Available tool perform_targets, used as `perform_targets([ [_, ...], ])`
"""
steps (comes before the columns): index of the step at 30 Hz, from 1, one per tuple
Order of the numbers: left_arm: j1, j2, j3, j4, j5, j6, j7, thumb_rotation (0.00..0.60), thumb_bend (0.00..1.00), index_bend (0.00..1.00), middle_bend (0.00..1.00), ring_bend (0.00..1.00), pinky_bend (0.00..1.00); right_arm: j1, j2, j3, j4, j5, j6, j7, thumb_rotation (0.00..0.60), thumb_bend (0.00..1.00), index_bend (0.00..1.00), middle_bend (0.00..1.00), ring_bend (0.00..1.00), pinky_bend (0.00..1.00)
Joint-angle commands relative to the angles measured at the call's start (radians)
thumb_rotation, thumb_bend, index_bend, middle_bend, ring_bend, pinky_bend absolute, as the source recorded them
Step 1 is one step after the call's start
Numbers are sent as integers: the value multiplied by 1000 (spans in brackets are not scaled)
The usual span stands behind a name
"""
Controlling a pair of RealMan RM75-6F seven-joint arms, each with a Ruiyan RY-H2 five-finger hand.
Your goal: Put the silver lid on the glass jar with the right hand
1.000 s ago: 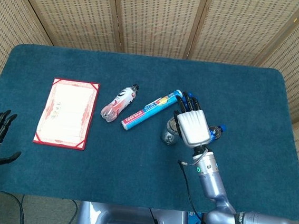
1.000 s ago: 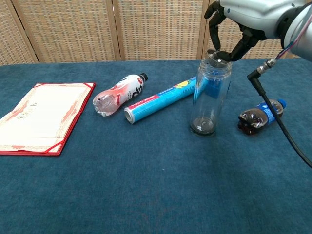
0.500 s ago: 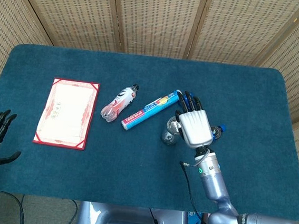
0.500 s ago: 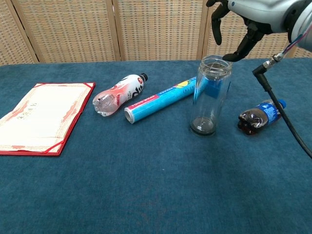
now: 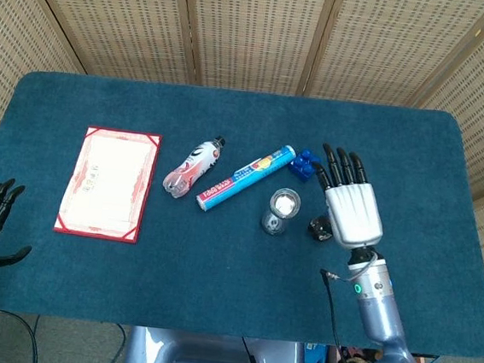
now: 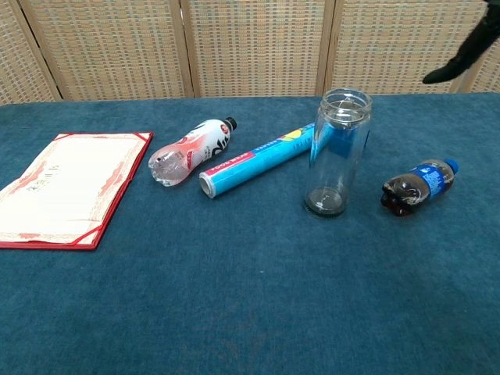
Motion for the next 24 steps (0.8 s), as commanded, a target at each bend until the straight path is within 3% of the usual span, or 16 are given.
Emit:
perform_targets([
  [1, -2, -2, 2, 3, -13, -11, 18, 600, 203, 0, 0, 0, 0, -103, 64, -80, -3, -82, 47, 121, 600, 51, 12, 0, 0, 24],
  [7, 1, -7, 3, 6, -24, -12, 43, 600, 203, 0, 0, 0, 0, -231, 87, -183, 124, -247, 101, 343, 600, 0, 0, 0, 0, 0],
  [11, 3, -11, 1, 12, -34, -14, 60, 600, 203, 0, 0, 0, 0, -285, 68, -219, 206, -304, 137, 419, 600, 0, 0, 0, 0, 0],
  [18, 13, -15, 8, 32, -36, -7, 54, 600, 203, 0, 0, 0, 0, -394, 13, -270, 359, -351, 194, 541, 600, 0, 0, 0, 0, 0],
  [24, 14, -15, 8, 38, -36, -8, 43, 600, 203, 0, 0, 0, 0, -447, -4, -267, 418, -376, 223, 603, 600, 0, 0, 0, 0, 0],
])
